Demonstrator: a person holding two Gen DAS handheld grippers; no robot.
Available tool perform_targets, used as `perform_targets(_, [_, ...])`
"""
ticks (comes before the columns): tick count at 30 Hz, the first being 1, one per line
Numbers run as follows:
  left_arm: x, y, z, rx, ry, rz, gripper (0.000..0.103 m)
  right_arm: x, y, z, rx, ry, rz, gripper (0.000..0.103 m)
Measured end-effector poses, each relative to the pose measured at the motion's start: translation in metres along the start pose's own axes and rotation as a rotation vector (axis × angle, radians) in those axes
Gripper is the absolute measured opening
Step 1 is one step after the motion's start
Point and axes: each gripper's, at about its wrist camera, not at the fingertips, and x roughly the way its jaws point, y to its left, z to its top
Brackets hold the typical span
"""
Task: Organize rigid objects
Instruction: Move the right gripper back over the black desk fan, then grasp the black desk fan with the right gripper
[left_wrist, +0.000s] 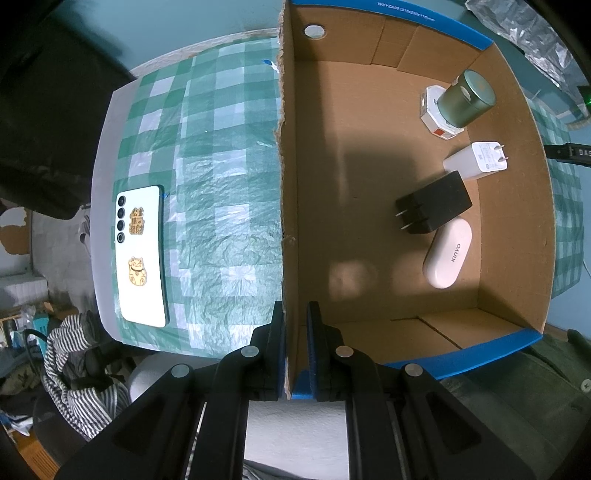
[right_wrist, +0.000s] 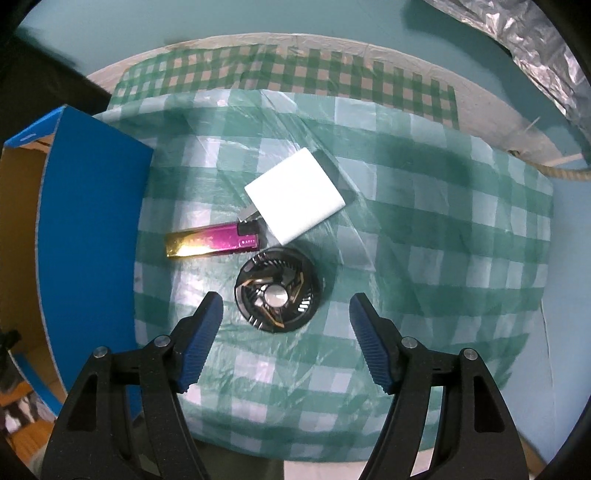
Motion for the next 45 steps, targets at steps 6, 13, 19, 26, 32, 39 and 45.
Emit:
perform_targets(6, [0.001,0.001,-0.001,-0.005,0.003,0.004,0.01,0.016,0.003,0.004,-0.016,0.002,-0.045,0.071])
perform_targets(13, [0.001,0.001,-0.001,-0.007,0.004,0.003,0.01,0.028,0.007,0.007,-0.011,0.012,-0.05,0.071])
perform_targets(19, [0.003,0.001,0.0,-0.009,0.008,0.003,0.01,0.038,0.01,0.009,-0.01,0.038,-0.054,0.063])
perform_targets(26, [0.003,0.001,0.001,-0.012,0.009,-0.002,0.01,0.041,0.014,0.006,-0.018,0.028,-0.07,0.061])
perform_targets(32, [0.003,0.0,0.001,-0.013,0.01,-0.003,0.01,0.036,0.022,-0.001,-0.057,0.02,-0.083,0.061])
perform_targets(39, [0.003,0.0,0.001,-0.013,0.011,-0.003,0.01,0.018,0.032,-0.004,-0.089,0.001,-0.084,0.061])
perform_targets(45, [0.003,0.0,0.001,-0.013,0.011,-0.003,0.01,-0.007,0.041,-0.006,-0.136,-0.011,-0.081,0.061])
